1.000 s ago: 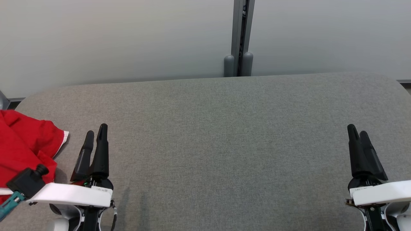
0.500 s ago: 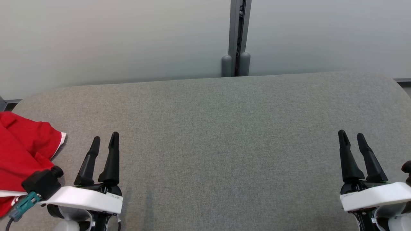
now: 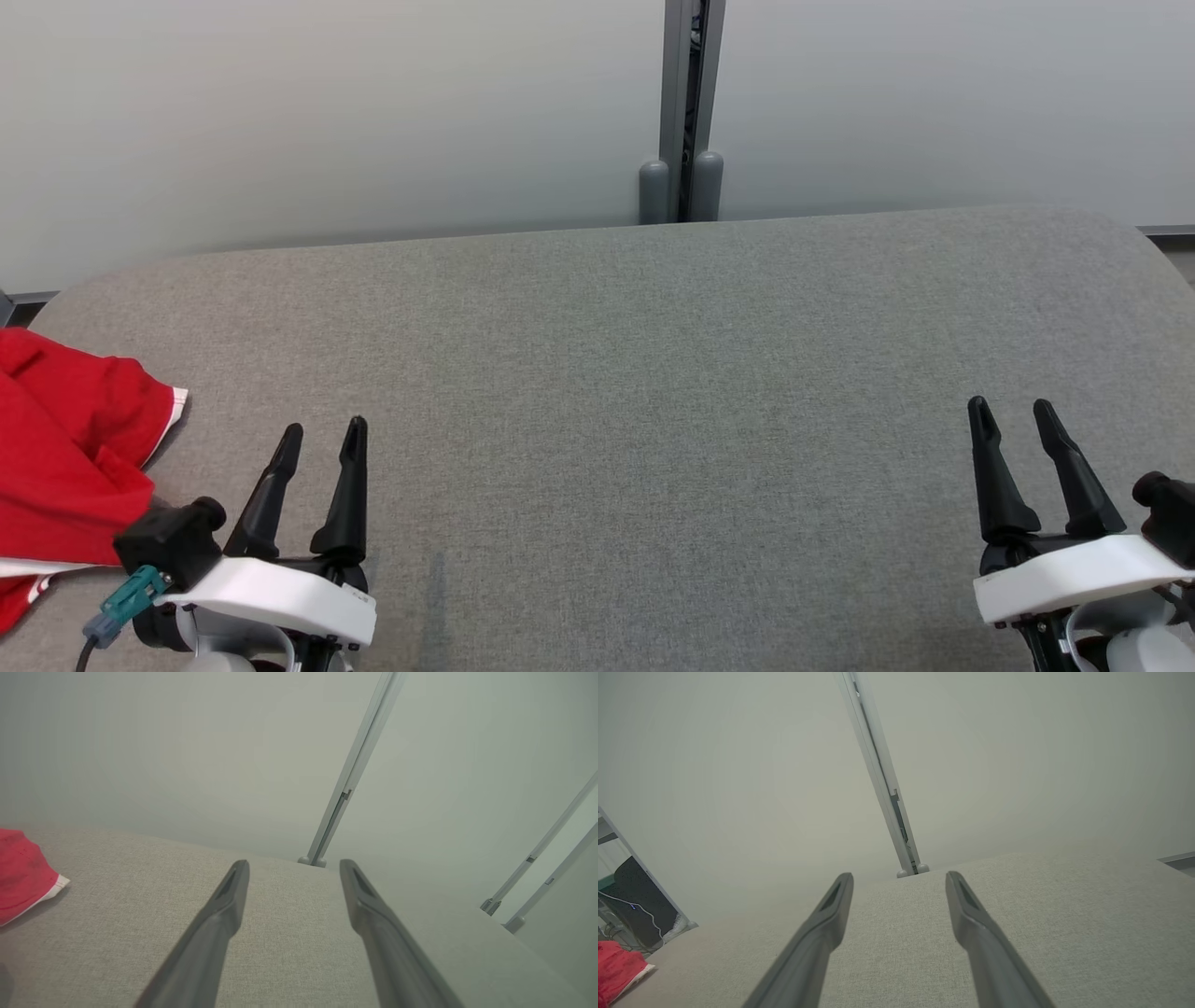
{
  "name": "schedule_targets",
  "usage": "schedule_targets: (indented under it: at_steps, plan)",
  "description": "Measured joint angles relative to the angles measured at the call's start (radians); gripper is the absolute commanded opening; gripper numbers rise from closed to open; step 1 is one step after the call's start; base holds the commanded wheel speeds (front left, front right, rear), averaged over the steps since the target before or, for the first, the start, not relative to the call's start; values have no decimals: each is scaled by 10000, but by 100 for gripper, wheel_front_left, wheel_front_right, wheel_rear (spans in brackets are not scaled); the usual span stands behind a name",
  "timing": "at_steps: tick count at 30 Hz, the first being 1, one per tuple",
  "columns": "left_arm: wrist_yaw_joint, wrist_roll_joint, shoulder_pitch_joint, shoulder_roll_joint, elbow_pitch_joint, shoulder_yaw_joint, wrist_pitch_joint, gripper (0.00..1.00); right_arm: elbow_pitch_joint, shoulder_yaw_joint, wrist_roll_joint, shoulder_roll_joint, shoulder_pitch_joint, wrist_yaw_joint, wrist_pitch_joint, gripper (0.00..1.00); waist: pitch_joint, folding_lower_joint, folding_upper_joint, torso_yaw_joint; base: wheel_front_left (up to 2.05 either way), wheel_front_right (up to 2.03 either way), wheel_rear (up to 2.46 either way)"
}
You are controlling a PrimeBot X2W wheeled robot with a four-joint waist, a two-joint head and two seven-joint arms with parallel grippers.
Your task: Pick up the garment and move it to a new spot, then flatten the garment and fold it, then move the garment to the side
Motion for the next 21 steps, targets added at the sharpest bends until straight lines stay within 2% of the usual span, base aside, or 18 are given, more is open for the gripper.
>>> schedule_targets:
  at_steps: [21]
  plan:
    - [224,1762,-369,102,723,-109,-560,100,412,54,-1768,-12,-233,2,-389,100,60,0,0,-113,0,0,0]
